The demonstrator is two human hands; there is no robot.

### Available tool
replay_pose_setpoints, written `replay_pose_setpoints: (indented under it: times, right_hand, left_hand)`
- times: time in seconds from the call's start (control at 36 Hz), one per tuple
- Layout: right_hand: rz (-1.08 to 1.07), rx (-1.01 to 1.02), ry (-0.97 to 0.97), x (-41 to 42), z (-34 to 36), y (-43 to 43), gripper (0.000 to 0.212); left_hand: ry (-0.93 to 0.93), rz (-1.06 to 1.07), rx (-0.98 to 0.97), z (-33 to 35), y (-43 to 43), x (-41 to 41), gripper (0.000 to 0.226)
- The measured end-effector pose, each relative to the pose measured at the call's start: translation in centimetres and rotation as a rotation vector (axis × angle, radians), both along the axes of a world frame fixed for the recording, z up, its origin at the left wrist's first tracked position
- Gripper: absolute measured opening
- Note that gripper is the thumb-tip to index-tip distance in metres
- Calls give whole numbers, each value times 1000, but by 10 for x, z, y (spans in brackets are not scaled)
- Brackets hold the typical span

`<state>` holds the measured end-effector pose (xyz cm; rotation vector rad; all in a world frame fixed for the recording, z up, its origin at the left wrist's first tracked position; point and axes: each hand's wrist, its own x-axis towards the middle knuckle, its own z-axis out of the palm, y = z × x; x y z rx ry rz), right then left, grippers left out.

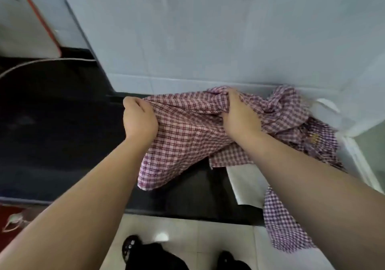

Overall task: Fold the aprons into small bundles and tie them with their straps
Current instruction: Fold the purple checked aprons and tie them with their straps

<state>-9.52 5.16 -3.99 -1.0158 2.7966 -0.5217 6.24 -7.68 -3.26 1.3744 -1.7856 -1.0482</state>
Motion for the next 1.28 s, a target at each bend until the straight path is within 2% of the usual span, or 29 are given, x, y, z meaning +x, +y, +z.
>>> replay_pose_setpoints:
  times: [0.08,0.19,0.25,0.31,0.39,0.56,0.58,0.67,0.72,0.75,0.78,0.83,0.86,0.92,0.94,1.0,1.06,1.11,1.14,1.19,1.25,1.28]
  right_hand:
    - [119,-122,-71,44,5,-63,31]
    - [217,-409,-275,125,26,-161,24]
    - [214,-505,-274,152,40,-193,24]
    - [222,-526,-291,172,46,-218,25]
    - [245,-386,-391,201,34,-235,31]
    - [236,-17,-440,224,-35,-219,41]
    - [218,30,-449,226,-44,-216,50]
    - [83,189,-513,230,-68,-210,100]
    - [24,171,-677,232,-80,-209,109]
    - [41,157,-720,233,-81,-209,100]
    - [68,157,-736,233,-84,-209,80]
    - [127,131,-696,237,-79,-211,26]
    - [149,109,-655,238,-73,-213,13]
    - [179,-1,-612,241,-58,-215,16]
    - [186,-74,-627,242,-50,-216,16]
    - [181,-195,-700,242,-32,-218,21]
    - [198,-283,-764,241,-15,-220,31]
    - [219,-355,-793,239,-2,-221,39]
    - [207,-390,-813,236,1,-221,39]
    - [164,-425,-848,228,2,-222,34]
    - [100,-433,-896,219,-1,-222,32]
    - [57,-431,-963,215,-4,-221,48]
  left_hand:
    - [-16,118,-56,8,-54,56,11]
    - [-64,386,-86,17,-140,158,13]
    - [-126,448,-64,18,-172,198,17]
    - [-266,458,-51,15,-197,228,28]
    - [-482,288,-64,1,-209,256,50]
    - [-657,-333,84,-47,-187,260,60]
    - [-668,-434,153,-53,-183,260,67]
    - [-776,-622,298,-69,-174,263,88]
    - [-803,-631,293,-75,-172,265,91]
    - [-813,-629,269,-76,-174,265,90]
    - [-831,-632,247,-78,-176,265,88]
    - [-907,-642,177,-77,-180,264,78]
    - [-965,-649,134,-76,-182,262,69]
    - [-1022,-602,60,-73,-184,258,61]
    - [-970,-556,38,-71,-185,256,65]
    - [-730,-508,7,-65,-187,249,80]
    - [-521,-594,-39,-53,-186,237,96]
    - [-481,-685,-114,-42,-186,223,100]
    - [-476,-689,-159,-39,-187,216,92]
    - [-414,-634,-184,-32,-196,208,58]
    - [-212,-508,-43,-25,-205,202,31]
    - [-75,-426,57,-22,-212,201,25]
